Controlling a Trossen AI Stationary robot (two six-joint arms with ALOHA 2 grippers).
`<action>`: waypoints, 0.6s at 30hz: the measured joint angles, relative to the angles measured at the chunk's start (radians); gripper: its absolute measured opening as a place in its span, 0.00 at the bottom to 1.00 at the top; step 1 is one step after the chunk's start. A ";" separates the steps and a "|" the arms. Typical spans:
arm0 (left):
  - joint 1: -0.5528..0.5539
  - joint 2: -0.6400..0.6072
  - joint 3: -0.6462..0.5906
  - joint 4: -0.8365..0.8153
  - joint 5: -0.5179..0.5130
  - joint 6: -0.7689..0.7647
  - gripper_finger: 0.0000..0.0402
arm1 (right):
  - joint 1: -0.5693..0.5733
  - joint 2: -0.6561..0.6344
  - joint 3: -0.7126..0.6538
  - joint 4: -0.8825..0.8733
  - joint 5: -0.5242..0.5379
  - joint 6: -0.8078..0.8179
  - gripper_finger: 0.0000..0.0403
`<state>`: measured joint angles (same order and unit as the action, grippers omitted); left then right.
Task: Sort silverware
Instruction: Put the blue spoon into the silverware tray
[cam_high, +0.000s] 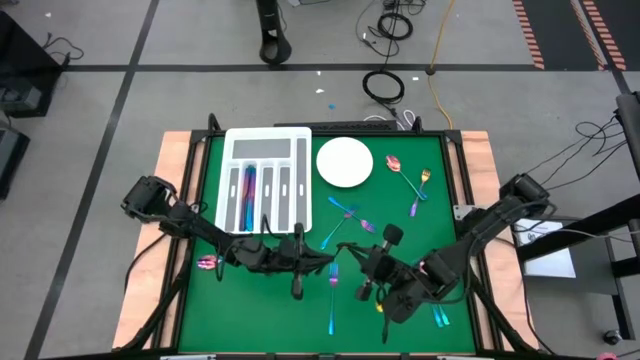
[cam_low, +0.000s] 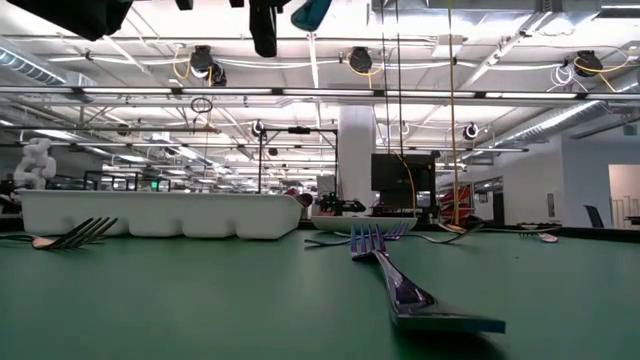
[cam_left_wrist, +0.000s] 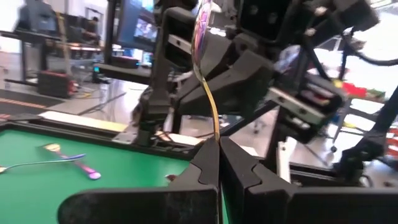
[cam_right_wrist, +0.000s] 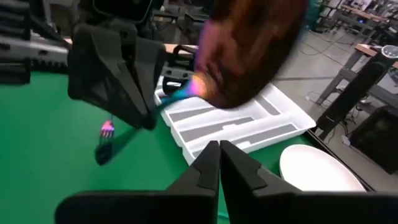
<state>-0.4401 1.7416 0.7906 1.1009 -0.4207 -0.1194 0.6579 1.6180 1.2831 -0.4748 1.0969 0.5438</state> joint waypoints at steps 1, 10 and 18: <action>-0.001 0.000 0.000 -0.005 -0.009 0.006 0.00 | -0.005 0.004 0.000 0.014 0.000 -0.007 0.00; -0.001 0.000 0.000 -0.013 -0.017 0.023 0.00 | -0.029 0.016 0.000 0.066 -0.015 -0.016 0.00; 0.001 0.000 0.028 -0.072 -0.018 0.024 0.00 | -0.057 0.062 0.000 0.163 -0.034 -0.102 0.00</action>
<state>-0.4389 1.7416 0.8182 1.0291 -0.4385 -0.0952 0.6011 1.6805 1.2831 -0.3117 1.0633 0.4422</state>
